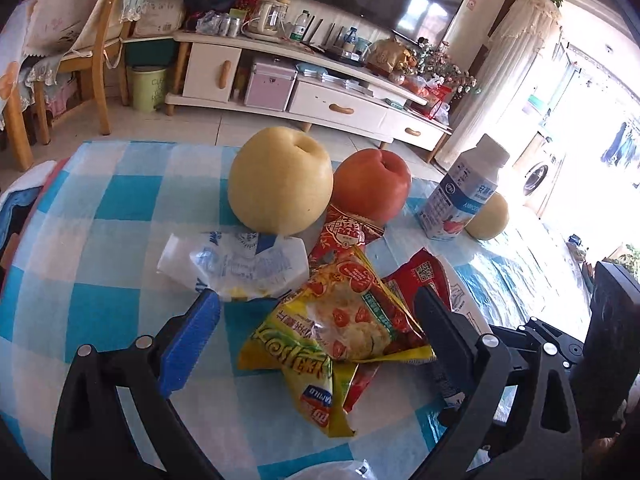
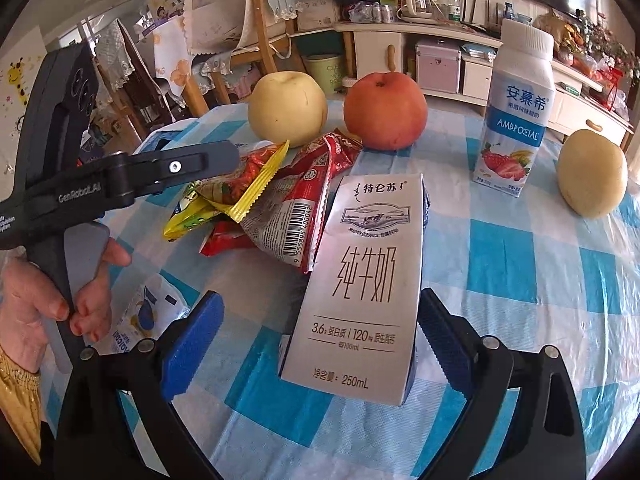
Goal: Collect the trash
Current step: 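Reach the left tool to the yellow snack bag while the right tool approaches the white milk carton, then grasp the yellow snack bag with the left tool while the right tool grasps the milk carton, then carry both items to the pink bucket and open both tools over it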
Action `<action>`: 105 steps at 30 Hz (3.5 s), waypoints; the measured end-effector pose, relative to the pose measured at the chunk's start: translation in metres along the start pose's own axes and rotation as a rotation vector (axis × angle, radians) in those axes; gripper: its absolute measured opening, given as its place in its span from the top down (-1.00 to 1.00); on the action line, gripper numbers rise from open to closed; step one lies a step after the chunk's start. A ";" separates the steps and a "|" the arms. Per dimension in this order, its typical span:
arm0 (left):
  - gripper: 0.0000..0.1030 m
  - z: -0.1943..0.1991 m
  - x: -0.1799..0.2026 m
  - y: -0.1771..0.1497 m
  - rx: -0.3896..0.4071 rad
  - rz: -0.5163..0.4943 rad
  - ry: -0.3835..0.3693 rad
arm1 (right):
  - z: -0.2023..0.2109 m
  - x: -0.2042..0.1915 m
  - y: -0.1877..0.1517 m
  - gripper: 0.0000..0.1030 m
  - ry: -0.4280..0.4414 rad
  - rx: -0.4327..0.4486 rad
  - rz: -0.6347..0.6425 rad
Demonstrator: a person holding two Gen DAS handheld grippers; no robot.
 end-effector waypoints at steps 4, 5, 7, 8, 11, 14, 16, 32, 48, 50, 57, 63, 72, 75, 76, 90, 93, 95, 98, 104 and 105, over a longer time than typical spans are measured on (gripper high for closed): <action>-0.90 -0.014 0.007 0.001 -0.042 -0.016 -0.060 | -0.005 0.002 0.000 -0.85 -0.016 -0.005 0.017; -0.90 -0.016 0.010 0.000 -0.051 -0.022 -0.079 | -0.007 0.003 -0.001 -0.85 -0.014 -0.009 0.014; -0.90 -0.021 0.018 -0.007 -0.088 -0.039 -0.128 | -0.010 0.005 -0.002 -0.85 -0.020 -0.016 0.014; -0.90 -0.024 0.021 -0.011 -0.105 -0.053 -0.133 | -0.011 0.006 -0.002 -0.85 -0.026 -0.020 0.016; -0.90 -0.025 0.027 -0.021 -0.145 -0.099 -0.150 | -0.014 0.011 -0.002 -0.85 -0.039 -0.029 0.018; -0.90 -0.021 0.030 -0.029 -0.171 -0.120 -0.168 | -0.013 0.014 -0.002 -0.85 -0.042 -0.024 0.007; -0.90 -0.021 0.029 -0.031 -0.172 -0.115 -0.165 | -0.012 0.015 -0.001 -0.85 -0.038 -0.016 -0.001; -0.14 -0.008 0.037 -0.043 -0.136 -0.081 -0.137 | -0.011 0.022 -0.004 -0.61 -0.086 -0.003 0.011; 0.19 0.036 0.034 -0.078 -0.090 0.081 -0.064 | 0.019 0.052 -0.024 -0.30 -0.063 0.035 -0.170; 0.19 0.046 0.036 -0.083 -0.074 0.094 -0.063 | 0.026 0.056 -0.026 -0.30 -0.053 0.044 -0.206; 0.19 0.083 0.048 -0.100 -0.018 0.146 -0.076 | 0.049 0.066 -0.041 -0.30 -0.029 0.080 -0.328; 0.19 0.114 0.051 -0.116 0.022 0.201 -0.085 | 0.068 0.055 -0.057 -0.30 0.017 0.101 -0.393; 0.19 0.150 0.039 -0.115 0.120 0.302 -0.140 | 0.095 0.012 -0.080 -0.30 0.064 0.121 -0.364; 0.19 0.159 0.036 -0.110 0.148 0.324 -0.159 | 0.102 -0.001 -0.086 -0.30 0.073 0.124 -0.343; 0.19 0.162 0.035 -0.109 0.156 0.328 -0.166 | 0.105 -0.006 -0.087 -0.30 0.078 0.128 -0.335; 0.19 0.227 -0.026 -0.091 0.317 0.436 -0.045 | 0.125 -0.089 -0.080 -0.30 0.158 0.141 -0.181; 0.19 0.247 -0.051 -0.091 0.350 0.464 0.041 | 0.122 -0.121 -0.075 -0.30 0.198 0.128 -0.138; 0.19 0.261 -0.069 -0.092 0.368 0.491 0.086 | 0.120 -0.146 -0.070 -0.30 0.227 0.120 -0.097; 0.19 0.284 -0.101 -0.097 0.396 0.540 0.159 | 0.119 -0.185 -0.059 -0.30 0.281 0.116 -0.050; 0.19 0.333 -0.169 -0.119 0.442 0.668 0.318 | 0.117 -0.277 -0.028 -0.30 0.418 0.109 0.057; 0.19 0.343 -0.179 -0.124 0.454 0.687 0.349 | 0.116 -0.293 -0.024 -0.30 0.443 0.105 0.073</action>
Point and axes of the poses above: each gripper's, at about its wrist camera, not at the fingertips, and z roughly against the way its jaws point, x to its right, y to its top, the point moved 10 cm from there along -z, roughly the way its jaws point, and after that the axes turned 2 degrees about -z, right-handed, at the moved point
